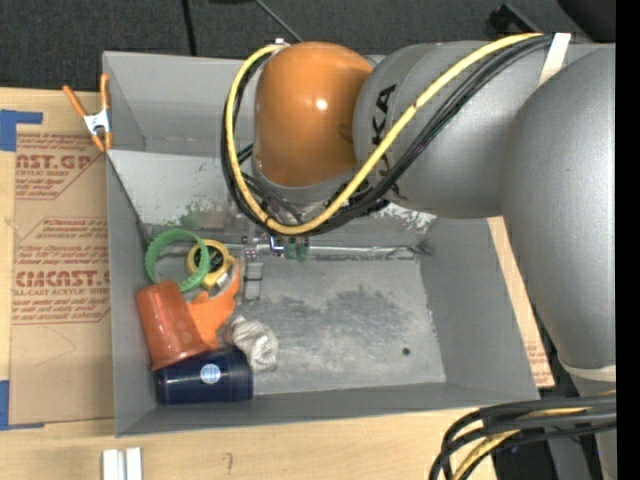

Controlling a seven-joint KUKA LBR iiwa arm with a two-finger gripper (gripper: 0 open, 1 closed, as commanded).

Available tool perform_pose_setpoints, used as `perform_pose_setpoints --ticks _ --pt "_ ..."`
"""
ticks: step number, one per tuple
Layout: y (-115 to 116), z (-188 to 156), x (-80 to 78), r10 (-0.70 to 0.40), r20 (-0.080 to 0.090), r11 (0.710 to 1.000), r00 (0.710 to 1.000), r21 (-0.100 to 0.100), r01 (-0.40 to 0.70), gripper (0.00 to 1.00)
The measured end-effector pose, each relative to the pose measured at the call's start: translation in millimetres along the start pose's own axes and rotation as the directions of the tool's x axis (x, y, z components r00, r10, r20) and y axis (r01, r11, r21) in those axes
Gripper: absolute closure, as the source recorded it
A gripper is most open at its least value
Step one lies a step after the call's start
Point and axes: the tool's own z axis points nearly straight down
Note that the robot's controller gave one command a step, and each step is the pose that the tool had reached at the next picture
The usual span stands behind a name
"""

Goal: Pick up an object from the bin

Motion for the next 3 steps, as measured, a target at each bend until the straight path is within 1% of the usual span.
perform_pose_setpoints --ticks 1,2,3 --pt "-1.0 -4.9 -1.9 0.002 0.008 1.0 1.0 -0.001 -0.002 0.0" --pt "6.9 72.6 -5.3 -0.046 0.012 0.999 0.999 -0.001 0.046 0.0" --pt "6.2 108.2 -6.2 -0.171 0.013 0.985 0.985 0.009 0.171 0.0"
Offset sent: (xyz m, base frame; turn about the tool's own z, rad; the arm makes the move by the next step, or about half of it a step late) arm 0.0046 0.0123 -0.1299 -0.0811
